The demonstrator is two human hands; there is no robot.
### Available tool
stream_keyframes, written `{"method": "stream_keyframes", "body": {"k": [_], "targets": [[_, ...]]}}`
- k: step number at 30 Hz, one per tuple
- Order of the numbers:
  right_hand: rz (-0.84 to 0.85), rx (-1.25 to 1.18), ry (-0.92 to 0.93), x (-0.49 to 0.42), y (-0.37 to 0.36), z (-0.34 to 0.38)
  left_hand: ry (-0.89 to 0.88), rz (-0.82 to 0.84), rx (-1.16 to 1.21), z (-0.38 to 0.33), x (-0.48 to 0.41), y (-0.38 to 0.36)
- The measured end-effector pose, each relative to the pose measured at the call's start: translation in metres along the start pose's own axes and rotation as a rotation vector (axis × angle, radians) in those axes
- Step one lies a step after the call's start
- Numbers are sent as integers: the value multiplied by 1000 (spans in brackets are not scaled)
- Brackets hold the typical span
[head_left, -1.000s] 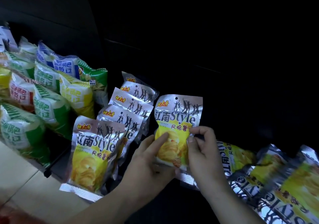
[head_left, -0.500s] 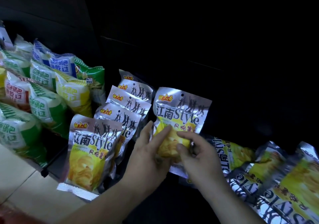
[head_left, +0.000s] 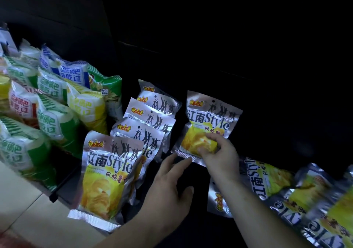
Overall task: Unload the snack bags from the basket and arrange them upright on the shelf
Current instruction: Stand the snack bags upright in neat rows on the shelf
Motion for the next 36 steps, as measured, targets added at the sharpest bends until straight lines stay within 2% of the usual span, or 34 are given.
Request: {"method": "stream_keyframes", "body": {"k": [7, 19, 22, 25, 28, 31, 34, 36], "targets": [[0, 158, -15, 13, 7, -11, 41, 79, 22, 16, 12, -12], [-58, 152, 67, 59, 52, -1, 102, 122, -2, 23, 15, -35], [-39, 380, 30, 68, 70, -6, 109, 199, -27, 17, 13, -52], [139, 676, -169, 74, 69, -33, 71, 324, -74, 3, 9, -79], [296, 755, -218, 84, 60, -52, 25, 310, -187, -6, -2, -89], [286, 735, -157, 89, 65, -56, 43, 184, -377, 0, -20, -81], [242, 778, -104, 90, 73, -56, 164, 243, -337, 17, -35, -82], [216, 888, -89, 92, 70, -53, 138, 240, -324, 17, -43, -81]]}}
Point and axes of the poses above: each hand's wrist, its own x-axis away from the middle knuckle, its own y-axis out of the back of the hand, z = x × y, the point moved 9 cm from there along -x, towards the middle knuckle, and after that the axes turned 13 degrees about z, right-handed, at the moved point
